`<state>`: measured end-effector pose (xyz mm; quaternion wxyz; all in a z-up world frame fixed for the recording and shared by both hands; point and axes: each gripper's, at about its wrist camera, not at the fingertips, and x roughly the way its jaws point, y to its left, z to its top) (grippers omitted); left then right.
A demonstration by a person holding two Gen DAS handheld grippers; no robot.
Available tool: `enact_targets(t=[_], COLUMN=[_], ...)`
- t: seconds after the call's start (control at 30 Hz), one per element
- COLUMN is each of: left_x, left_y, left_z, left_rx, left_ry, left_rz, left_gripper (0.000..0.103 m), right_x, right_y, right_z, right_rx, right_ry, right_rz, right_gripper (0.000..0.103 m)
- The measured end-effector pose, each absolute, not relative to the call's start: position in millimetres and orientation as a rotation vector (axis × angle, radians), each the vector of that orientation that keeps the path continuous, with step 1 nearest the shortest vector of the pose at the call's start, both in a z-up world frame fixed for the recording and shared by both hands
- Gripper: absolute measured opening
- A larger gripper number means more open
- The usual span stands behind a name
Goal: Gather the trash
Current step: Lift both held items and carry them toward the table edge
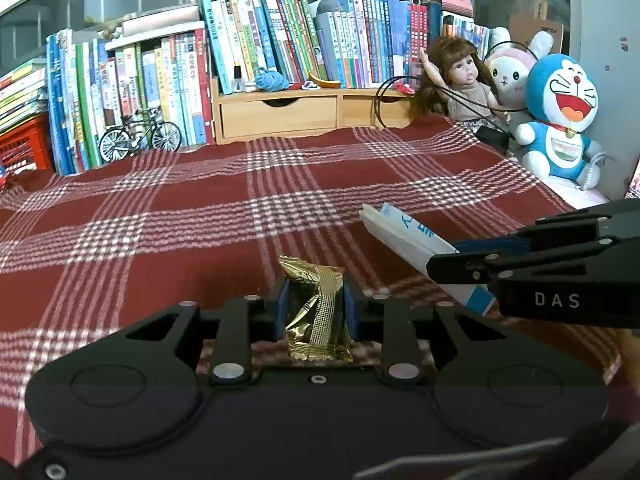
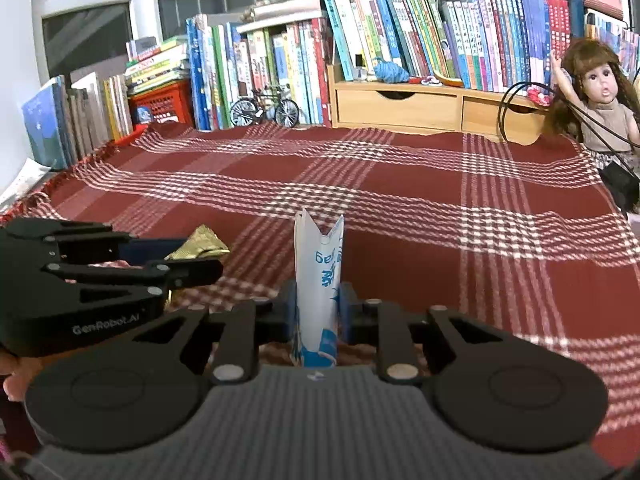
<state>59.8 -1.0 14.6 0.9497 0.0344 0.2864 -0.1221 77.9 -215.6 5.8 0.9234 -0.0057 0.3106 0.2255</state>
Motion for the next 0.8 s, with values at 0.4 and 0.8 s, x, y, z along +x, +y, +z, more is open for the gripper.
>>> enact_targets(t=[0.4,0.8], left_x=[-2,-65], left_y=[3,4], left_z=[18,18], left_rx=[0.041,0.006], left_ry=[0.574,0.572], left_rz=[-0.211,-0.218], left_gripper=[0.026,0.027], right_x=[21,-38], right_y=[-212,-213], right_z=[13,8], right_rx=[0.046,0.092], right_ry=[0.615,0.657], right_rz=[0.487,0.543], right_gripper=[0.026,0.026])
